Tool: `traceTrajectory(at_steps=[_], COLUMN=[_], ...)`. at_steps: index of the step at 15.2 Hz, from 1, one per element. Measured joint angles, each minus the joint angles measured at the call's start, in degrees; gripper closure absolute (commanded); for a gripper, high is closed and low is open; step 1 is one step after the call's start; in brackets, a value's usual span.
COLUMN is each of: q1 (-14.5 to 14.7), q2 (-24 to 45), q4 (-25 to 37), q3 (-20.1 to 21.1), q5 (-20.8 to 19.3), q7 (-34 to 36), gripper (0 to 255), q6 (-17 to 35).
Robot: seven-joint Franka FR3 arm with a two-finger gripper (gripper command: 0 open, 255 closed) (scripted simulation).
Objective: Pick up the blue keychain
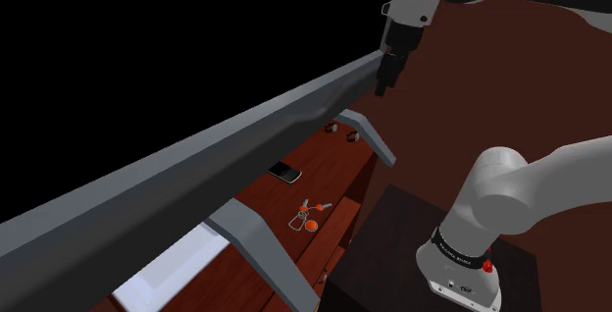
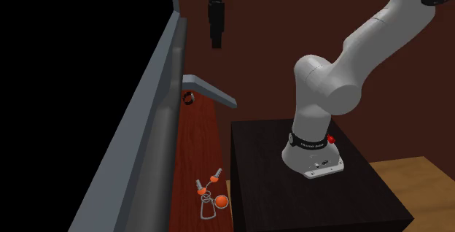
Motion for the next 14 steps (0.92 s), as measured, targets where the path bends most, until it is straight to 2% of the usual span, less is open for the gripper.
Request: traceTrajectory(at_steps=[3, 6, 14], q1=[0.14, 0.75, 3.54], q2=[-0.56, -1.43, -0.44], q4=[-1.93, -5.66, -14.41], q3=[1.11, 4.13, 14.14], q5=[0.66, 2.56, 9.27], q7=[1.55, 5.54, 17.78], gripper=[0, 0, 0], q6=[1.20, 3.72, 12.79])
